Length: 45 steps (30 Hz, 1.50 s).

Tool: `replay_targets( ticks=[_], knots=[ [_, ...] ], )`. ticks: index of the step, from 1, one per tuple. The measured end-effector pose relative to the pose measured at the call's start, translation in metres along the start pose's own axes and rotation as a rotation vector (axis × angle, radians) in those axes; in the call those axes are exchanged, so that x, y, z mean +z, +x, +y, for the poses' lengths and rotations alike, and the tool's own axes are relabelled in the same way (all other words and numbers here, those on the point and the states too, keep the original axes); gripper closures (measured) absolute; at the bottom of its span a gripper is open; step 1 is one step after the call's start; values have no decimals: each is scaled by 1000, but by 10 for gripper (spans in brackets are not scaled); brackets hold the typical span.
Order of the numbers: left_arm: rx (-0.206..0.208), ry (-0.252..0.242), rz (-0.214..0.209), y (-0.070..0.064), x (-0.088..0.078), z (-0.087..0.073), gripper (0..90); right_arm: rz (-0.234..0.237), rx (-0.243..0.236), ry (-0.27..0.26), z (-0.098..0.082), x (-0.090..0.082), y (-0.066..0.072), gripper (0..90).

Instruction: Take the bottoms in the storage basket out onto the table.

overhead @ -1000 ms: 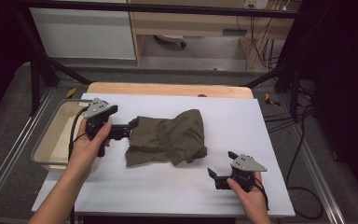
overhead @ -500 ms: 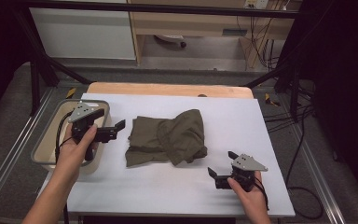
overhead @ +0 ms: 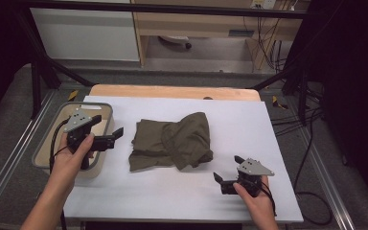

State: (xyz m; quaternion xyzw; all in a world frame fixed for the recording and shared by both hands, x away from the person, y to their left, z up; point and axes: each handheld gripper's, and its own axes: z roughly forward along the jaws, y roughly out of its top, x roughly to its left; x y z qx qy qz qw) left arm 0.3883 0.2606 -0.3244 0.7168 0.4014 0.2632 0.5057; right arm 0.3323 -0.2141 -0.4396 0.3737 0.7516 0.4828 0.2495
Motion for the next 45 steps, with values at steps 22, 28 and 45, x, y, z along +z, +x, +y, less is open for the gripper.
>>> replay_targets(
  ticks=[22, 28, 45],
  knots=[
    [11, 6, 19, 2, -28, -35, 60, -6, 9, -24, 2, -7, -2, 18],
    [12, 7, 29, 3, -33, -44, 60, -13, 4, -26, 2, -9, -3, 22],
    [23, 38, 47, 8, -47, -68, 60, 3, -1, -33, 3, -9, -1, 18]
  ],
)
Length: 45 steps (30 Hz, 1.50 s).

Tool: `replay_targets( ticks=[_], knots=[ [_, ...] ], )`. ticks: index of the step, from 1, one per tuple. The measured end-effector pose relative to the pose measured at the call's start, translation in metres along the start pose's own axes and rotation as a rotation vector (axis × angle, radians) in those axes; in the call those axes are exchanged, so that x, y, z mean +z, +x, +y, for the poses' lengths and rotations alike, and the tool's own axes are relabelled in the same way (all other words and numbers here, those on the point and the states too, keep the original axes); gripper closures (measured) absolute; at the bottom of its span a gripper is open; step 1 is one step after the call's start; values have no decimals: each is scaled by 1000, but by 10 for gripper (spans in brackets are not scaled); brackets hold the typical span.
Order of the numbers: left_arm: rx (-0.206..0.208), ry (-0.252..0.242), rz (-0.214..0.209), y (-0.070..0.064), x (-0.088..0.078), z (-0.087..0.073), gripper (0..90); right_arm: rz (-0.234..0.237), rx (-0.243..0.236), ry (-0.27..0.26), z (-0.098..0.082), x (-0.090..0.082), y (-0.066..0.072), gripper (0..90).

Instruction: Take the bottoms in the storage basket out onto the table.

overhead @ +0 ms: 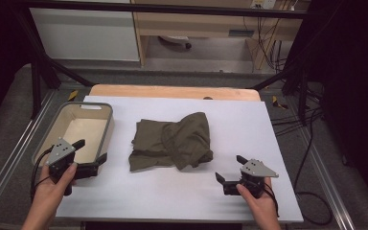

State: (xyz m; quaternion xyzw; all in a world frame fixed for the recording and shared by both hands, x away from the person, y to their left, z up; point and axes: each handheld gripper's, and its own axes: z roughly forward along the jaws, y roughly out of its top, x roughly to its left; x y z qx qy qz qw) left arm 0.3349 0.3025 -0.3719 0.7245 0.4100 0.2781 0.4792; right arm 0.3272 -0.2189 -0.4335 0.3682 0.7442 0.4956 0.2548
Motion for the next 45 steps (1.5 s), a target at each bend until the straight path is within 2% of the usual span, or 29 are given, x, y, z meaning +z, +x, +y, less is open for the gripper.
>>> replay_targets(
  ticks=[21, 36, 45],
  knots=[
    [-8, 18, 1, 0, -3, -15, 60, -5, -1, 13, -1, 1, 0, 21],
    [12, 30, -22, -8, -1, -26, 61, 8, 5, 31, -3, 3, 0, 18],
    [29, 28, -45, -19, -1, -31, 60, 12, 3, 40, -4, 5, 0, 18]
  ],
)
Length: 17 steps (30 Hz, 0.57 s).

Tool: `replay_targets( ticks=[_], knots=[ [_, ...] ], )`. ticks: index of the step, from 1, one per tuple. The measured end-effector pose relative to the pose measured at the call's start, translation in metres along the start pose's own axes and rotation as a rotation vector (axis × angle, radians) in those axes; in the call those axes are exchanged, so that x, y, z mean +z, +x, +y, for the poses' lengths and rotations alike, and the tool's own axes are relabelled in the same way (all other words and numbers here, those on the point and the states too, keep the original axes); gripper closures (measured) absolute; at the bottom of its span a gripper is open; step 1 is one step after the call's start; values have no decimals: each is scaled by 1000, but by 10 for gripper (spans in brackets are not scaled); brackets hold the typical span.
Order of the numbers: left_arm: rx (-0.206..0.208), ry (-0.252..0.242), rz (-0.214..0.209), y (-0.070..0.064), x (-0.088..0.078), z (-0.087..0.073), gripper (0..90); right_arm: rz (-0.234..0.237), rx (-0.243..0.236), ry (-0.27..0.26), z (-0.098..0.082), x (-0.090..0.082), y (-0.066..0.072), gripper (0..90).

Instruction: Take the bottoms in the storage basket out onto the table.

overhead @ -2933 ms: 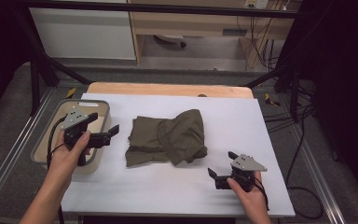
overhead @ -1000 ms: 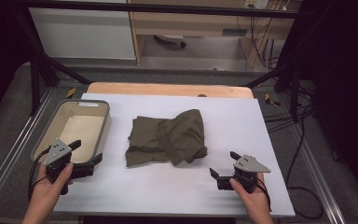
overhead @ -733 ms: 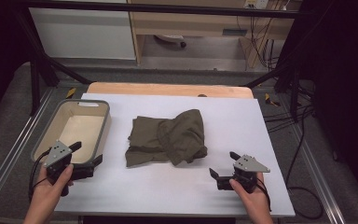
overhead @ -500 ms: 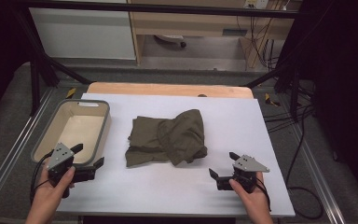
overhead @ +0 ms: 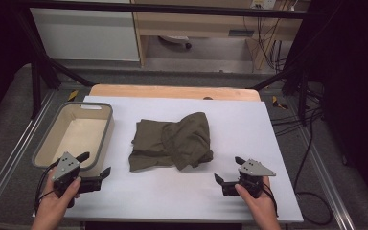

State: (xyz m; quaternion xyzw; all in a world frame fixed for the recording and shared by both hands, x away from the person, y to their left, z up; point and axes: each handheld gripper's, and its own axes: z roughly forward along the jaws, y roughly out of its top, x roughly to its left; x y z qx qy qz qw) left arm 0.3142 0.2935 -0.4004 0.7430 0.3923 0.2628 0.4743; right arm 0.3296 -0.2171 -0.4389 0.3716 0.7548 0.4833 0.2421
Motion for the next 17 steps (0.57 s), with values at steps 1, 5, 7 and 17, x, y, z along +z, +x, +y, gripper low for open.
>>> replay_targets(
  ticks=[1, 5, 7, 17],
  knots=[
    [2, 1, -5, -1, 0, 0, 60, 1, 1, 2, 0, 0, 0, 17],
    [13, -1, -15, -6, 0, -1, 60, 0, -1, 13, -1, 1, 0, 17],
    [18, -3, -19, -8, -1, -1, 60, 0, -2, 18, -2, 2, 0, 17],
    [15, -21, -7, -12, -2, -4, 54, -13, -2, 54, -4, 5, -1, 22]
  ],
)
